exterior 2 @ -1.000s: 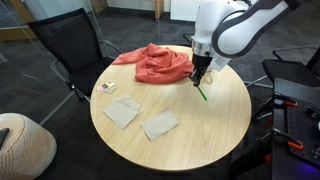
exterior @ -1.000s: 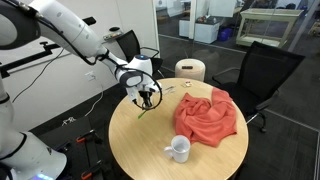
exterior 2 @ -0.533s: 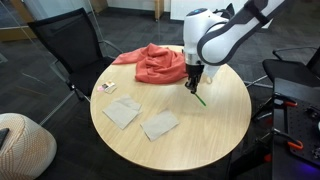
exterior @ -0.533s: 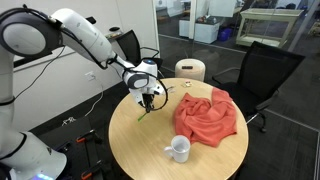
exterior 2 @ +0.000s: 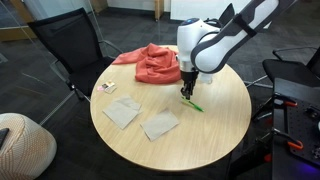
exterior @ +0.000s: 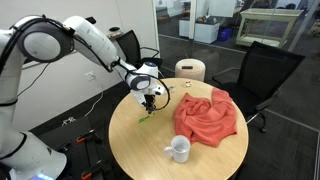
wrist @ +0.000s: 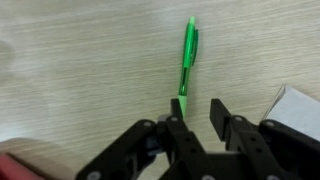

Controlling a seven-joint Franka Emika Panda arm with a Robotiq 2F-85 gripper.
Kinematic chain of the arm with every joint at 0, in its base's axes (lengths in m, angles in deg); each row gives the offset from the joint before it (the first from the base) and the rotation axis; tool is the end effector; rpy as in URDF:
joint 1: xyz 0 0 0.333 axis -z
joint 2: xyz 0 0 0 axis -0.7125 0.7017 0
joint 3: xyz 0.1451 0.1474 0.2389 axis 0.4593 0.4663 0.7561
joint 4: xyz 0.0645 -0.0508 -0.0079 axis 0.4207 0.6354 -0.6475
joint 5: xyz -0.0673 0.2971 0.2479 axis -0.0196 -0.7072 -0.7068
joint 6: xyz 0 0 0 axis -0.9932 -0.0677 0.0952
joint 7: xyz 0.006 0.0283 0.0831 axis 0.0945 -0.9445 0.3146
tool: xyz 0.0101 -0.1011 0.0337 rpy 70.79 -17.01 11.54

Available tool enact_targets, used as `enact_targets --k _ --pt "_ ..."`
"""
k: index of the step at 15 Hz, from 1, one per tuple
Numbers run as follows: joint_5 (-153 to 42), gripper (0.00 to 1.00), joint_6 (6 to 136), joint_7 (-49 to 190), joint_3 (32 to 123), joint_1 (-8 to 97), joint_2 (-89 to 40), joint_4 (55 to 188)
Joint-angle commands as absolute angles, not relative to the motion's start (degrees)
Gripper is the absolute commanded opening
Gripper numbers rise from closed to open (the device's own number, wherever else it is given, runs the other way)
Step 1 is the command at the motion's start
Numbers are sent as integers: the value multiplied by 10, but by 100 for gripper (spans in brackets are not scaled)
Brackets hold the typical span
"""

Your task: Take the green pen out of the mug and place it on the table

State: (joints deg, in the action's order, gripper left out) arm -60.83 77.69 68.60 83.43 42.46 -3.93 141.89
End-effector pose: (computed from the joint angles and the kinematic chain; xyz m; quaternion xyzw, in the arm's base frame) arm 0.5906 0.0496 0.1277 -0.9971 -0.0025 0.0736 0.0167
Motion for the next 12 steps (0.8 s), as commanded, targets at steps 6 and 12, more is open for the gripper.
enact_targets --k 6,12 --pt "-601 100 812 685 831 424 -54 1431" --pt "-605 100 802 686 833 426 -39 1417"
